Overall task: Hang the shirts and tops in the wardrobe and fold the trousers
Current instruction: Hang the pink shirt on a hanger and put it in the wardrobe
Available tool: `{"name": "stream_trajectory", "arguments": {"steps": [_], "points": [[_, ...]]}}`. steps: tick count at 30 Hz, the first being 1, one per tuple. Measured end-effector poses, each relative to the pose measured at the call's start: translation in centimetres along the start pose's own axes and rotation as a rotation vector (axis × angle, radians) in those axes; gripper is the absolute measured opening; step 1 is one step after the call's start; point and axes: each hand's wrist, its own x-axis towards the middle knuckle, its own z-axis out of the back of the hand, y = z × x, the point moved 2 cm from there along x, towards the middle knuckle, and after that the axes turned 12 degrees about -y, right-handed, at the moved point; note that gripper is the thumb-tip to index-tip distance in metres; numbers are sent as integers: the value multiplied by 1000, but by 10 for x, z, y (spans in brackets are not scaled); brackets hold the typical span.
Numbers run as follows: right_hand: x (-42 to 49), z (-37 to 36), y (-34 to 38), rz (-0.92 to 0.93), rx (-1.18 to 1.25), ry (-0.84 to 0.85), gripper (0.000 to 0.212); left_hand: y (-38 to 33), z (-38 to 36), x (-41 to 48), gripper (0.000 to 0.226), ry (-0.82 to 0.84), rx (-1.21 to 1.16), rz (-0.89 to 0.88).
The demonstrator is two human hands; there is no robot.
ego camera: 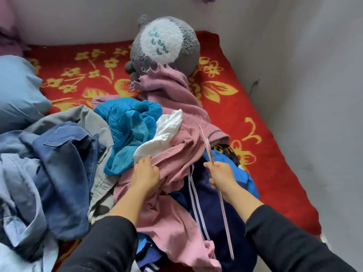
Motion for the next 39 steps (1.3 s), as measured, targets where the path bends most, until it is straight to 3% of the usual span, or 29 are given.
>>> {"name": "stream_trajectory", "arguments": {"steps": [6, 10, 12, 15, 16, 18, 21, 23, 25, 27, 30, 33, 35, 37, 39], "points": [[30, -22, -18, -146, 52, 47, 23, 8, -38, 46, 49, 122, 26, -26], [37, -27, -25, -207, 3, 73, 31, 10, -41, 50, 9, 75, 33, -54], [40, -34, -24, -190, 7, 82, 36, 6, -35, 40, 9, 74, -72, -93], [35, -48, -19, -161, -7, 89, 50, -9, -24, 8, 18, 363, -248, -192], [32, -54, -17, -154, -26, 80, 48, -13, -22, -2, 23, 509, -301, -208], [28, -63, -14, -128, -50, 14, 22, -17, -18, -15, 31, 746, -361, -239], [25, -61, -1, -104, -10, -124, 20, -19, -10, -12, 14, 895, -429, -176], [20, -53, 14, -70, 68, -141, 23, -20, -7, 1, 21, 715, -425, -84], [15, -43, 27, -27, 92, -145, 28, -27, 1, 17, 36, 278, -255, -149], [4, -33, 35, -5, 100, -114, 33, -41, 10, 27, 58, 48, -178, -255], [-16, -20, 45, 33, 126, -30, 34, -66, 18, 37, 69, 50, -97, -461], [-38, -3, 57, 87, 217, 52, 21, -89, 35, 37, 26, 78, -93, -626], [-52, 9, 65, 126, 226, 147, 23, -103, 56, 31, 17, 172, -276, -602], [-59, 18, 69, 261, 8, 72, 32, -119, 84, 24, 27, 154, -416, -600], [-64, 20, 73, 415, -243, -133, 26, -135, 112, 9, 27, 96, -465, -668]]}}
